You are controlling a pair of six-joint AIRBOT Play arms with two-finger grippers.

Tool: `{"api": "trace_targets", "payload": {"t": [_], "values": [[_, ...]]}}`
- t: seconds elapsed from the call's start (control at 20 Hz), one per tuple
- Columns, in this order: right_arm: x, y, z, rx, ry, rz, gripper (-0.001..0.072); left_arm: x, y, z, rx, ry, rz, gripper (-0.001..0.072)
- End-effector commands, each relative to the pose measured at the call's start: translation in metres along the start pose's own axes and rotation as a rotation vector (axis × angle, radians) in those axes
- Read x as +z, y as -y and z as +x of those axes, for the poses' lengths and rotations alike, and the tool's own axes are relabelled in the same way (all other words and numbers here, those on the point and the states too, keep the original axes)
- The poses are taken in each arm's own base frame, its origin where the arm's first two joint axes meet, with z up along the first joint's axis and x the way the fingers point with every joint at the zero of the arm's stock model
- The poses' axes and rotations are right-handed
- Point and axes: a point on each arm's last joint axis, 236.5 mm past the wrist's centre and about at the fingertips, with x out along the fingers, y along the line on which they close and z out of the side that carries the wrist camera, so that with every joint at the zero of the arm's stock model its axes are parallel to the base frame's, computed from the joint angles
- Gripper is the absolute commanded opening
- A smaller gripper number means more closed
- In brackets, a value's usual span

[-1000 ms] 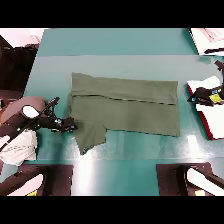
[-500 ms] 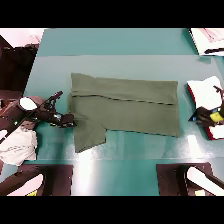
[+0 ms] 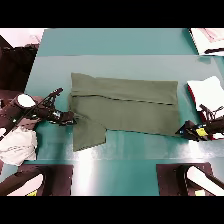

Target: Fold the shirts.

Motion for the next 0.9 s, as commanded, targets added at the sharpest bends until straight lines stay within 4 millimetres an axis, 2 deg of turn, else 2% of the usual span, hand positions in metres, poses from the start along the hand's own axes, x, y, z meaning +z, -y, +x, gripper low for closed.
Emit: {"api": "trace_targets", "payload": {"t": [0.0, 0.1, 0.15, 0.2, 0.35, 0.5, 0.6, 0.7, 0.75, 0.85], "values": [[0.004, -0.006, 0.011, -0.012, 0.017, -0.041, 0.0404, 0.0, 0.001, -0.001, -0.002, 0.0, 0.003, 0.0026], [0.003, -0.01, 0.014, -0.029, 0.011, -0.077, 0.0148, -0.001, 0.001, -0.001, -0.003, -0.006, 0.004, 0.0026], [0.003, -0.011, 0.014, -0.031, 0.011, -0.084, 0.0043, -0.002, 0.001, -0.001, -0.002, -0.007, 0.004, 0.0026], [0.002, -0.012, 0.014, -0.029, 0.004, -0.086, 0.002, -0.004, 0.001, -0.001, -0.003, -0.018, 0.005, 0.0025], [-0.011, -0.008, -0.006, -0.074, -0.08, -0.126, 0.0017, -0.02, 0.006, -0.008, -0.006, -0.067, 0.028, 0.0023], [-0.026, 0.004, -0.052, -0.2, -0.141, -0.182, 0.0017, -0.04, 0.018, -0.035, 0.01, -0.067, 0.079, 0.0023], [-0.03, 0.006, -0.082, -0.272, -0.093, -0.206, 0.0017, -0.062, 0.035, -0.054, -0.021, -0.089, 0.115, 0.0024], [-0.024, 0.0, -0.105, -0.305, 0.022, -0.219, 0.0017, -0.082, 0.054, -0.065, -0.077, -0.123, 0.107, 0.0025], [-0.018, -0.006, -0.115, -0.308, 0.085, -0.225, 0.0017, -0.085, 0.065, -0.068, -0.12, -0.137, 0.106, 0.0025], [-0.005, -0.023, -0.128, -0.274, 0.185, -0.252, 0.0017, -0.067, 0.072, -0.069, -0.141, -0.063, 0.106, 0.0025]]}}
